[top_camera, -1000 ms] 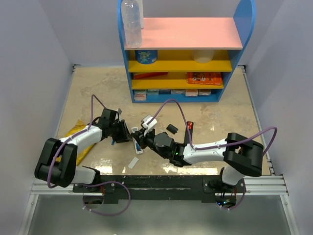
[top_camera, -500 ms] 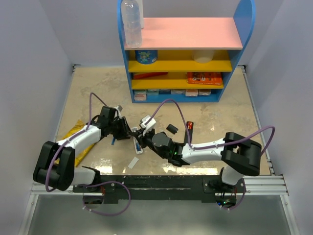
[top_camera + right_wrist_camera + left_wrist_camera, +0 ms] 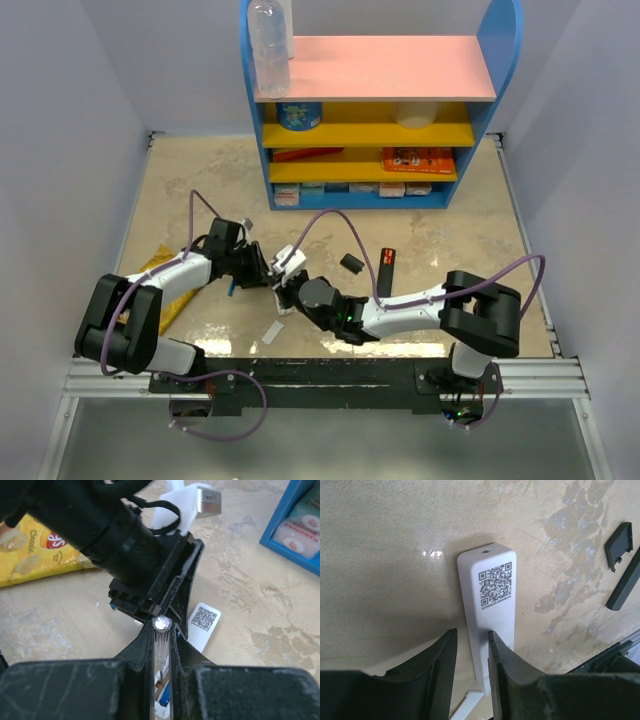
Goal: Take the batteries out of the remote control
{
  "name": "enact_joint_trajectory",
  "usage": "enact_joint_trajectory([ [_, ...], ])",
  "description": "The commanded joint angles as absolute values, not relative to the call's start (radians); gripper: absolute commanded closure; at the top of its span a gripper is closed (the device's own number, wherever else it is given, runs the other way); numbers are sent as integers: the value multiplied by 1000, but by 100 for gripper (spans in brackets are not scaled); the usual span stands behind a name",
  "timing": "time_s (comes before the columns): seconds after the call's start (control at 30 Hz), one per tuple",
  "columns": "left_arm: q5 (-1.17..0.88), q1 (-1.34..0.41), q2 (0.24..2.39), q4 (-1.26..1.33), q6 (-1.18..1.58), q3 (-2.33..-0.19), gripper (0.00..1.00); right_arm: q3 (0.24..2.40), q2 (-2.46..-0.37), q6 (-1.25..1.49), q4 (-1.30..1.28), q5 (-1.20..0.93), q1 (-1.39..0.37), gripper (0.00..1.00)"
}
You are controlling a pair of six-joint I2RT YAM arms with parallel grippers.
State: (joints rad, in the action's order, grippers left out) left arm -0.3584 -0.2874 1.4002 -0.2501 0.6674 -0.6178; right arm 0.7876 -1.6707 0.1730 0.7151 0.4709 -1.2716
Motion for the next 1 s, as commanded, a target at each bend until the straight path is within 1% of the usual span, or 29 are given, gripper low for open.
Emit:
enact_joint_trajectory([
  [0.0,-347,-284,1423,-221,641,-621,64,874,-1721,-28,674,603,-1348,100],
  [0.13,-327,-285,1434,-227,640,-627,65,952,-1782,-139,623,731,-1426,100],
  [0.27,-324,-285,1453,-232,637,-632,65,985,-1827,-201,604,799,-1469,100],
  [0.6,-314,-285,1454,-230,637,-629,65,979,-1761,-155,584,747,-1477,100],
  [0.83,-318,-285,1451,-225,643,-623,65,977,-1781,-167,591,759,-1479,100],
  [0.97,-318,-285,1451,-222,644,-623,65,980,-1760,-163,592,753,-1477,100],
])
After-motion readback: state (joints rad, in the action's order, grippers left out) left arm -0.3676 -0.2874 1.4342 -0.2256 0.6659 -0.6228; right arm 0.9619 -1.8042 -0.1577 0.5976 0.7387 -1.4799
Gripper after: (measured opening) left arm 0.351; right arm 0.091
